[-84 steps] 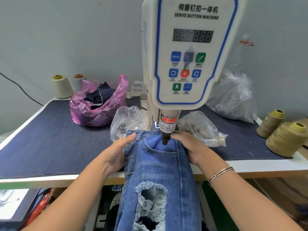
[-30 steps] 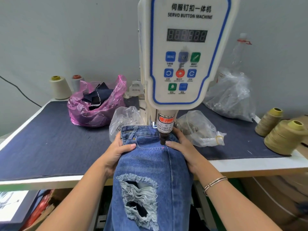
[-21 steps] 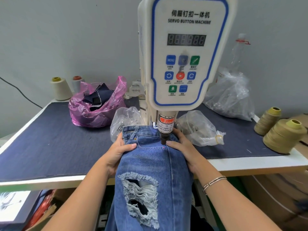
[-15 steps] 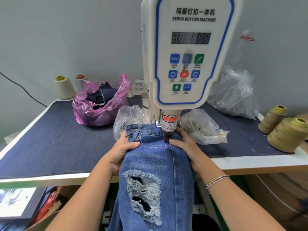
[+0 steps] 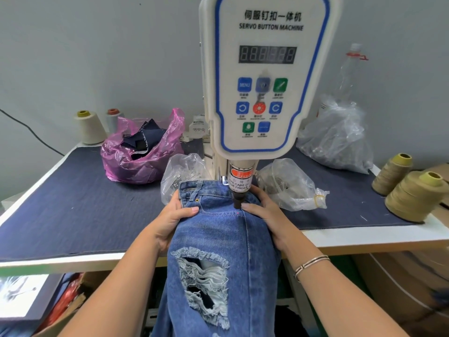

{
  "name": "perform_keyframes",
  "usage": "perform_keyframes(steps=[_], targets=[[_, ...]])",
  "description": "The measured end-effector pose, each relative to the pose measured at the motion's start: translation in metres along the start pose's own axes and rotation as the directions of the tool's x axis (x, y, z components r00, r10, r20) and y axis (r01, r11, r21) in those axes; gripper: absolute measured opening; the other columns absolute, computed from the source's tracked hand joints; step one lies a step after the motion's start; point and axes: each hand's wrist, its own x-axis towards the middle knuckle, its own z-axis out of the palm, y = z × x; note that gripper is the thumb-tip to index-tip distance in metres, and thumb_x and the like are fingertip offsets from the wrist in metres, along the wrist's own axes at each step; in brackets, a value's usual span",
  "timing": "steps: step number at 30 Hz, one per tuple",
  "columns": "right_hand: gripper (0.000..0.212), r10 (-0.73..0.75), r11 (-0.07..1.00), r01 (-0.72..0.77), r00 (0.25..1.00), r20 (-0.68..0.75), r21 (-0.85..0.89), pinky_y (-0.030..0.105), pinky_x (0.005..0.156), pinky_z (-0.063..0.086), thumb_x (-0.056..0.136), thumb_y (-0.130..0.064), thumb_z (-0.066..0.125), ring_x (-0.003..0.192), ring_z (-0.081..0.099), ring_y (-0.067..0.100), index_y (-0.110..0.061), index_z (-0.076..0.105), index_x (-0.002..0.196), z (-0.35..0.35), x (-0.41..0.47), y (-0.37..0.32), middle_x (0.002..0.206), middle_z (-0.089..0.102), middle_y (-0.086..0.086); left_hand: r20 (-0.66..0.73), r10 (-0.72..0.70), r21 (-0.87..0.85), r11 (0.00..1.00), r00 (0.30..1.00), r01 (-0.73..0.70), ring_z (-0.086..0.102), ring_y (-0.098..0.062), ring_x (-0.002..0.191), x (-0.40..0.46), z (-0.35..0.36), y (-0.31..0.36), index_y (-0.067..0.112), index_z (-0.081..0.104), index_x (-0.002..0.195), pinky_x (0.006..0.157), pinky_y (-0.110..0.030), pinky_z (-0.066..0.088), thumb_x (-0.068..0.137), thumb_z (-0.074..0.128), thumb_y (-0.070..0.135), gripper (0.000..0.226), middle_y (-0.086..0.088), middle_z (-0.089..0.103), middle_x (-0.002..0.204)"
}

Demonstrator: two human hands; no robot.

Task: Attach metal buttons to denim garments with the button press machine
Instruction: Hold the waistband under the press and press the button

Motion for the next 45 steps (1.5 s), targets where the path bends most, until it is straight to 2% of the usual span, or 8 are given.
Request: perform_keyframes(steps=[11, 23, 30, 35, 39, 45], targets=[[0.056, -0.001, 1.000, 0.001, 1.000, -0.010, 0.017, 0.016, 0.072, 0.052, 0.085, -0.009, 0.066, 0.101, 0.066, 0.009, -0.026, 0.047, 0.135, 0.0015, -0.0009, -0.0021, 0.117, 0.066, -0.002, 0.007, 0.003, -0.011, 1.000, 1.000, -0.003, 0.063, -0.037, 0.110, 0.0020, -0.0027, -0.0017, 0.027, 0.042, 0.134, 0.075, -0.044, 0.057, 0.071, 0.064, -0.004, 0.074, -0.014, 0.063, 0.126], [0.051, -0.008, 0.999, 0.008, 1.000, -0.014, 0.032, 0.018, 0.073, 0.052, 0.084, -0.010, 0.066, 0.102, 0.067, 0.011, -0.030, 0.050, 0.128, 0.0025, -0.0010, -0.0020, 0.115, 0.067, -0.003, 0.011, 0.006, -0.011, 1.000, 1.000, -0.006, 0.063, -0.037, 0.111, 0.0012, -0.0015, -0.0011, 0.027, 0.040, 0.136, 0.074, -0.044, 0.058, 0.069, 0.064, -0.004, 0.077, -0.015, 0.063, 0.126], [0.056, 0.003, 0.999, -0.003, 1.000, -0.017, 0.044, 0.019, 0.074, 0.053, 0.084, -0.010, 0.066, 0.102, 0.066, 0.013, -0.026, 0.047, 0.135, 0.0030, -0.0008, -0.0019, 0.118, 0.065, 0.001, 0.007, 0.006, -0.015, 1.000, 1.000, -0.006, 0.063, -0.037, 0.110, 0.0016, -0.0027, -0.0018, 0.027, 0.039, 0.138, 0.074, -0.044, 0.057, 0.070, 0.064, -0.004, 0.079, -0.015, 0.062, 0.127], [0.051, -0.007, 0.999, 0.007, 1.000, -0.017, 0.035, 0.019, 0.076, 0.052, 0.085, -0.010, 0.066, 0.102, 0.066, 0.010, -0.030, 0.050, 0.129, 0.0033, -0.0016, -0.0024, 0.117, 0.066, -0.001, 0.011, 0.014, -0.008, 1.000, 1.000, -0.014, 0.063, -0.038, 0.111, 0.0025, -0.0035, -0.0026, 0.027, 0.040, 0.137, 0.075, -0.045, 0.057, 0.070, 0.063, -0.004, 0.077, -0.016, 0.060, 0.129], [0.054, 0.007, 0.998, -0.006, 1.000, -0.010, 0.066, 0.028, 0.085, 0.050, 0.085, -0.011, 0.067, 0.109, 0.064, 0.017, -0.029, 0.048, 0.133, 0.0039, -0.0012, -0.0021, 0.122, 0.064, 0.003, 0.016, 0.007, -0.011, 1.000, 1.000, -0.007, 0.062, -0.039, 0.112, 0.0022, -0.0038, -0.0022, 0.028, 0.039, 0.138, 0.075, -0.045, 0.057, 0.070, 0.063, -0.004, 0.078, -0.016, 0.059, 0.131], [0.052, 0.010, 0.997, -0.009, 1.000, -0.020, 0.077, 0.025, 0.081, 0.052, 0.084, -0.012, 0.067, 0.106, 0.065, 0.015, -0.029, 0.051, 0.131, 0.0054, -0.0023, -0.0038, 0.119, 0.067, 0.002, -0.002, -0.004, -0.018, 1.000, 1.000, 0.004, 0.062, -0.039, 0.111, 0.0007, -0.0011, -0.0002, 0.027, 0.039, 0.138, 0.075, -0.046, 0.057, 0.069, 0.063, -0.005, 0.079, -0.017, 0.059, 0.130]])
